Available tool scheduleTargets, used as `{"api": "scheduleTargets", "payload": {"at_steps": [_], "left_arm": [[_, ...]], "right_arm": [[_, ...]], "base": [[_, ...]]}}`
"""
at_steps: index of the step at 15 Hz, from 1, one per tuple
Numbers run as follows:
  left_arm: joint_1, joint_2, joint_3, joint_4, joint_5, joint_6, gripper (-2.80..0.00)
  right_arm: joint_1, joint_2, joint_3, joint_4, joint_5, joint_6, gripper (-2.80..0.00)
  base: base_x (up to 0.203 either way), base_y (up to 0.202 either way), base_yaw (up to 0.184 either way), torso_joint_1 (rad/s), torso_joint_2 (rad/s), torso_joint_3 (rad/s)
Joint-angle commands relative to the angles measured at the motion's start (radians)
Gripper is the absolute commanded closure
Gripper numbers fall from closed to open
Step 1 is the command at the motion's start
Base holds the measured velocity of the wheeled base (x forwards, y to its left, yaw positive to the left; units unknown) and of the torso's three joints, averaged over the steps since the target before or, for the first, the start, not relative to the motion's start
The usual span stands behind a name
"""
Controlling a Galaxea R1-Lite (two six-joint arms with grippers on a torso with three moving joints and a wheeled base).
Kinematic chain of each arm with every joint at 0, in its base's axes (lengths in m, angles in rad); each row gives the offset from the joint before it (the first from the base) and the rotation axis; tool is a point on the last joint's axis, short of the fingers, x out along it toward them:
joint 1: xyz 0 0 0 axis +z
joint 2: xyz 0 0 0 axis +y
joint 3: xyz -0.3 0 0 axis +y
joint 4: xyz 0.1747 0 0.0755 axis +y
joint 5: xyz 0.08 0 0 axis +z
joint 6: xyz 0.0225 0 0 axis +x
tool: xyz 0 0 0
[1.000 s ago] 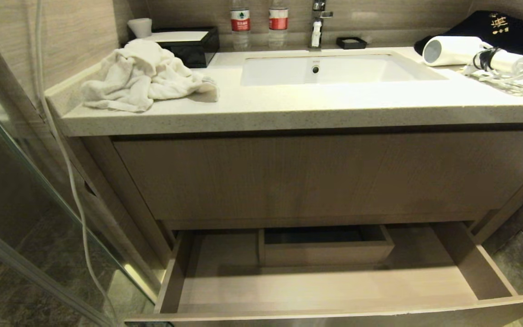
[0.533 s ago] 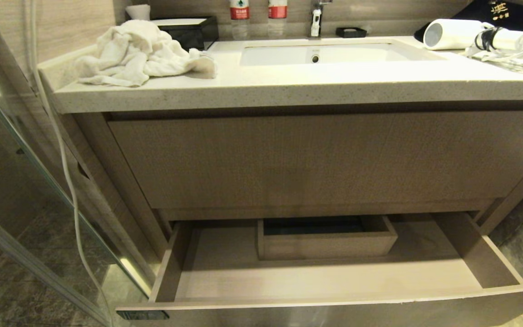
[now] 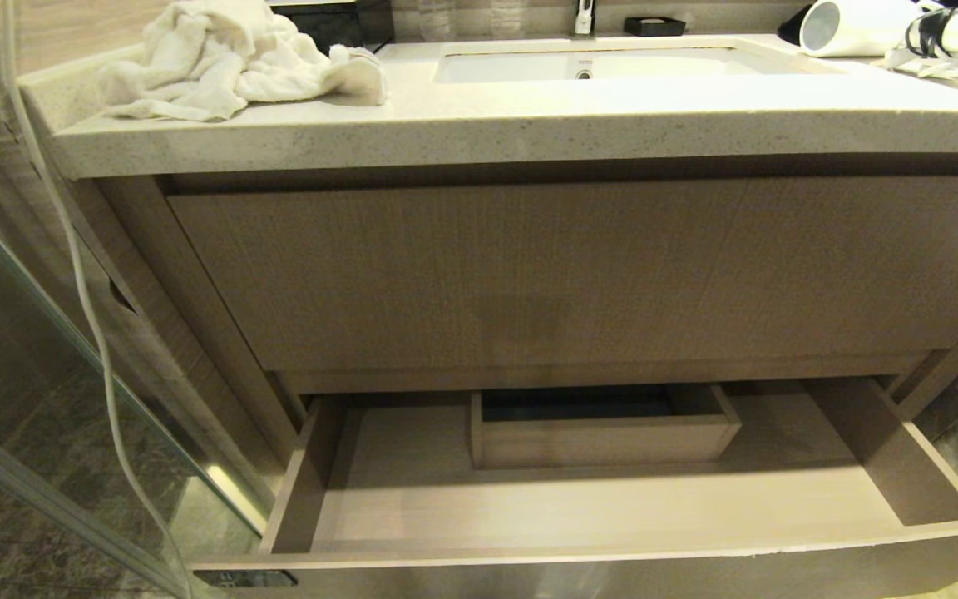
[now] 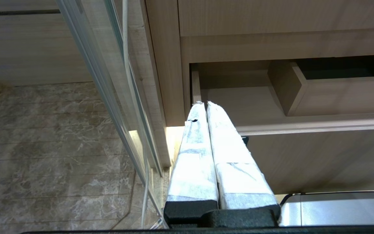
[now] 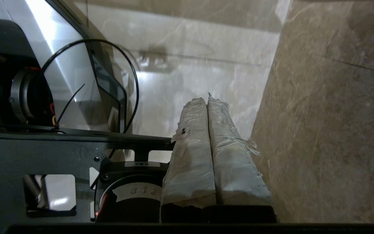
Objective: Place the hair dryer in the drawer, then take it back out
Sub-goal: Close the drawer
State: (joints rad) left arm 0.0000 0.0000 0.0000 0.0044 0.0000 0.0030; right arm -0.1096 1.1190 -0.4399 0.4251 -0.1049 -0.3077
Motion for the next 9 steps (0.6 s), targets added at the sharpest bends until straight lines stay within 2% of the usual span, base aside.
{"api": "scheduleTargets", "payload": {"at_steps": [1, 5, 8, 9], "left_arm": [[0.000, 0.002, 0.002, 0.000, 0.000, 0.000, 0.00], [0.000, 0.002, 0.002, 0.000, 0.000, 0.000, 0.00], [0.000, 0.002, 0.002, 0.000, 0.000, 0.000, 0.00], [0.000, 0.000, 0.002, 0.000, 0.000, 0.000, 0.00]], "right_arm": [[-0.023, 0.230, -0.092, 0.008, -0.002, -0.003, 0.00], [-0.067, 0.532, -0.354, 0.028, -0.010, -0.026, 0.00], [-0.114, 0.605, -0.383, 0.056, -0.066, -0.213, 0.00], [-0.123, 0.629, -0.380, 0.057, -0.069, -0.225, 0.00]], "base": [[0.000, 0.000, 0.000, 0.002, 0.01, 0.046], [0.000, 0.000, 0.000, 0.002, 0.00, 0.026], [0.000, 0.000, 0.000, 0.000, 0.00, 0.000], [0.000, 0.000, 0.000, 0.000, 0.00, 0.000]]}}
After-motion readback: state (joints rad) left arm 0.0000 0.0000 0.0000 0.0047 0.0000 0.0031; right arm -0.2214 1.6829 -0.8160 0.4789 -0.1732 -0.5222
